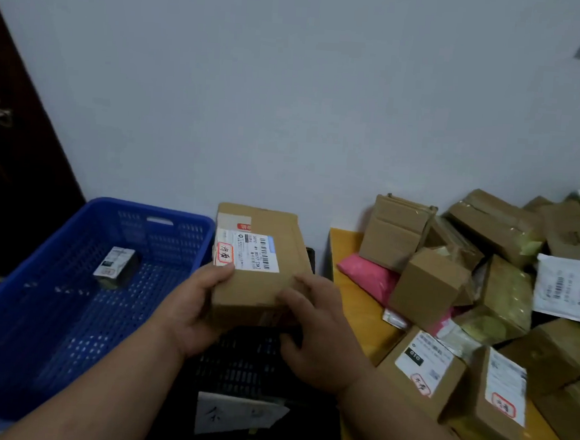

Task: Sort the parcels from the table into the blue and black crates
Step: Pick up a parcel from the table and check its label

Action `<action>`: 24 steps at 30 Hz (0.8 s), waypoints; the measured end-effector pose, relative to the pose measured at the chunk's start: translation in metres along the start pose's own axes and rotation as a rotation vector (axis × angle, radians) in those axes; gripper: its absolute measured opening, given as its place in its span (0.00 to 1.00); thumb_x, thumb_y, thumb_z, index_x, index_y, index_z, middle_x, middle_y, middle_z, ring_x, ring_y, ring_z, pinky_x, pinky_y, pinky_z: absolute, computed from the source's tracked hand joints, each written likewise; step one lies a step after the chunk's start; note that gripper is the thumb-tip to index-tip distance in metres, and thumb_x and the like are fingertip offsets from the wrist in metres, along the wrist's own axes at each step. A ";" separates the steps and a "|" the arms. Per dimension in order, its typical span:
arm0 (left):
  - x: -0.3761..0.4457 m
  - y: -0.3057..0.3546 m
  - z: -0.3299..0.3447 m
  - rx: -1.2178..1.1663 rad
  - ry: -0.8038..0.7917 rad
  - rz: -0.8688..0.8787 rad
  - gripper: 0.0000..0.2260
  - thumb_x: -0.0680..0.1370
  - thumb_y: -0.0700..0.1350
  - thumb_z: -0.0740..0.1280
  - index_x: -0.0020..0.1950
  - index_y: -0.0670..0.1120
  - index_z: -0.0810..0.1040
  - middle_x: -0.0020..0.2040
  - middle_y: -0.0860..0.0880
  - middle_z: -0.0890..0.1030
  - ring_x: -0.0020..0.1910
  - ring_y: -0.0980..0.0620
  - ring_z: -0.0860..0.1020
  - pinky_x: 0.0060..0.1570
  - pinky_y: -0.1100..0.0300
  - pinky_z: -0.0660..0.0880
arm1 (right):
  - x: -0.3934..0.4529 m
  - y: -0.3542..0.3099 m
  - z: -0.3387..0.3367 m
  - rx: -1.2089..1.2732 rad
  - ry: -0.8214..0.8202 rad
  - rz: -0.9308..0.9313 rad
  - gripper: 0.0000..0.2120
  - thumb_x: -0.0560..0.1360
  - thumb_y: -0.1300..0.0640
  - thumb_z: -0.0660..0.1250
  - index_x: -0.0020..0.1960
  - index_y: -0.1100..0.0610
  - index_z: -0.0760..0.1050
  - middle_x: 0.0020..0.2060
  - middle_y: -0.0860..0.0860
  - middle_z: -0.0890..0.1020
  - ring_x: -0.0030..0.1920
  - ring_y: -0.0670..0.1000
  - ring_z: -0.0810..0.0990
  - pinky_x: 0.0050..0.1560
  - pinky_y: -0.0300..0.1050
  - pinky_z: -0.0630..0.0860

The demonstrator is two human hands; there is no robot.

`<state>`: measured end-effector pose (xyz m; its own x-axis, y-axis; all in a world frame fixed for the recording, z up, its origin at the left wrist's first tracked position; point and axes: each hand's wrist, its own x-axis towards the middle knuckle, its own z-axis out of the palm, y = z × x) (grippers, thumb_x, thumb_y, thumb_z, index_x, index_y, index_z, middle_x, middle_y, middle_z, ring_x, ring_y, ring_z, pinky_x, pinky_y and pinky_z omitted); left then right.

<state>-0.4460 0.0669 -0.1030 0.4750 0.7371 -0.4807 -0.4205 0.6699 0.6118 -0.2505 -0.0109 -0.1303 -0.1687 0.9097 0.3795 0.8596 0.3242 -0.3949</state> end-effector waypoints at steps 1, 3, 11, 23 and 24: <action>-0.002 0.007 -0.011 0.004 -0.006 0.015 0.22 0.75 0.46 0.66 0.69 0.47 0.73 0.62 0.40 0.80 0.63 0.38 0.77 0.58 0.43 0.76 | 0.006 -0.008 0.003 0.082 0.005 0.075 0.26 0.68 0.49 0.66 0.65 0.44 0.64 0.68 0.49 0.63 0.69 0.55 0.62 0.67 0.48 0.66; -0.010 0.023 -0.031 -0.011 -0.009 0.050 0.20 0.74 0.44 0.65 0.67 0.48 0.75 0.62 0.42 0.81 0.61 0.40 0.78 0.55 0.45 0.78 | 0.023 -0.024 0.010 0.228 0.120 0.241 0.25 0.68 0.45 0.64 0.64 0.43 0.65 0.65 0.46 0.65 0.69 0.51 0.63 0.66 0.46 0.65; -0.035 0.088 -0.104 0.126 -0.010 0.165 0.19 0.72 0.42 0.65 0.62 0.52 0.78 0.59 0.46 0.83 0.57 0.43 0.78 0.64 0.38 0.68 | 0.088 -0.077 0.055 1.102 -0.063 0.882 0.24 0.75 0.40 0.64 0.69 0.45 0.70 0.57 0.49 0.83 0.58 0.52 0.81 0.58 0.54 0.77; -0.048 0.128 -0.167 0.193 -0.013 0.162 0.17 0.73 0.43 0.70 0.63 0.52 0.80 0.61 0.44 0.81 0.64 0.39 0.75 0.66 0.35 0.68 | 0.134 -0.130 0.088 1.229 -0.076 0.851 0.15 0.78 0.61 0.66 0.64 0.56 0.74 0.54 0.58 0.84 0.50 0.55 0.83 0.46 0.50 0.79; -0.047 0.129 -0.172 0.214 0.000 0.148 0.18 0.72 0.44 0.71 0.63 0.52 0.80 0.61 0.45 0.81 0.64 0.39 0.75 0.65 0.38 0.71 | 0.137 -0.130 0.092 1.226 -0.064 0.864 0.15 0.78 0.61 0.66 0.64 0.56 0.74 0.54 0.58 0.84 0.50 0.55 0.83 0.46 0.50 0.79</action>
<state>-0.6551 0.1342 -0.1096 0.4205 0.8259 -0.3757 -0.3121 0.5204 0.7948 -0.4299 0.0953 -0.1039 0.1179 0.9280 -0.3535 -0.2184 -0.3231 -0.9208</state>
